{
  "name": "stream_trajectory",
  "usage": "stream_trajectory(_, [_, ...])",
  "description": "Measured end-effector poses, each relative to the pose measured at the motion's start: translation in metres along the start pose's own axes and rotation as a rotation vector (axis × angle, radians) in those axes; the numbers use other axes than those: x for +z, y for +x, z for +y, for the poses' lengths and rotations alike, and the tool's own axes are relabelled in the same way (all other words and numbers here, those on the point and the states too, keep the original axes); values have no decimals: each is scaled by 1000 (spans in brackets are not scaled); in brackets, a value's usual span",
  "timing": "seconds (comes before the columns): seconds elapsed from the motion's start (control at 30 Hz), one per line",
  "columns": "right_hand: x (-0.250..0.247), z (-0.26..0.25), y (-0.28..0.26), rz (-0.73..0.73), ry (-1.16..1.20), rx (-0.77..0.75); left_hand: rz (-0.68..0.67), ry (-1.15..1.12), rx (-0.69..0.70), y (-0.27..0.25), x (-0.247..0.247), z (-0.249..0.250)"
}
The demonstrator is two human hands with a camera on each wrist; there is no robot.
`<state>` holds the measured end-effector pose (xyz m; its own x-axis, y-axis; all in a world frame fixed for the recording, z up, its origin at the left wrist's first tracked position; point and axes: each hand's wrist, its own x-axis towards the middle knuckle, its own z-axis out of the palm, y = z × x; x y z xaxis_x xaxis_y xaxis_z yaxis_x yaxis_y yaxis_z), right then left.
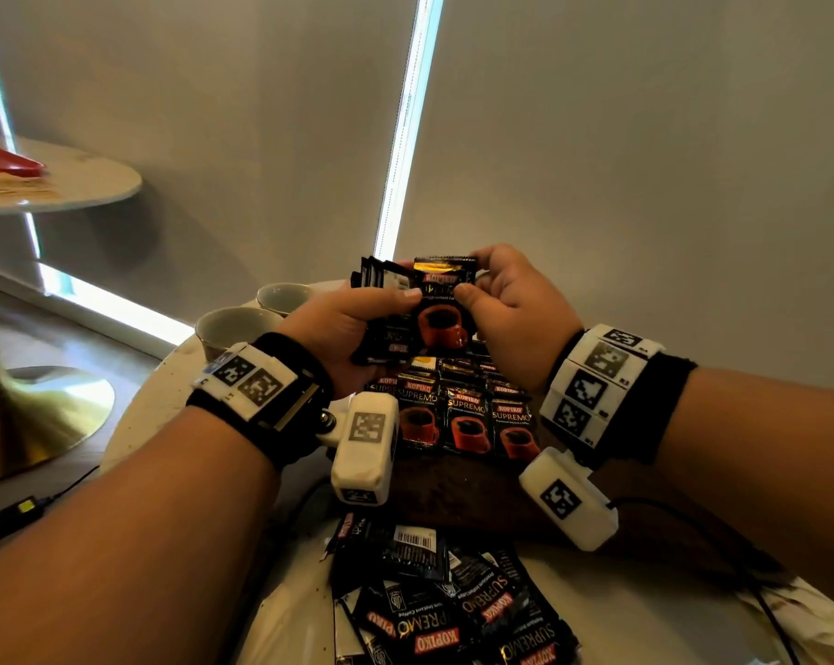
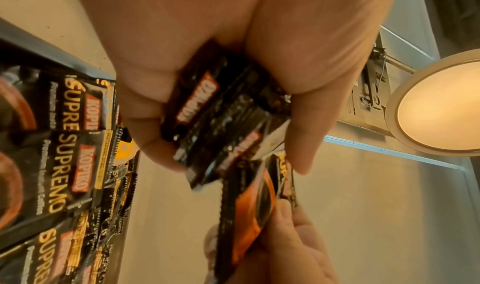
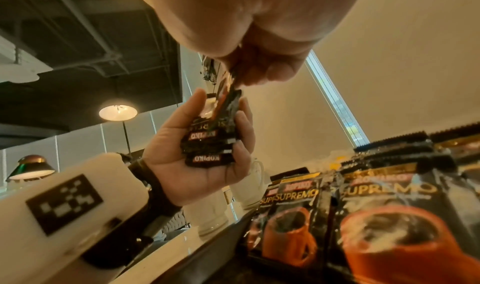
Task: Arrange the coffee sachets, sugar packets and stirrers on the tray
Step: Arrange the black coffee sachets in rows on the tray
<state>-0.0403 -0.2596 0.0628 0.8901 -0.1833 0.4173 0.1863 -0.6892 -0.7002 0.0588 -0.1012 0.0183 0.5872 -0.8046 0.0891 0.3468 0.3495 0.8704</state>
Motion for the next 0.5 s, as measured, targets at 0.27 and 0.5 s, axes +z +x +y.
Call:
stream_trajectory(0.27, [-5, 1, -8, -125, -419, -230, 40, -3, -38, -2, -1, 3])
stream_trajectory(0.5, [-4, -3, -7, -255, -497, -321, -19, 34, -65, -3, 1, 2])
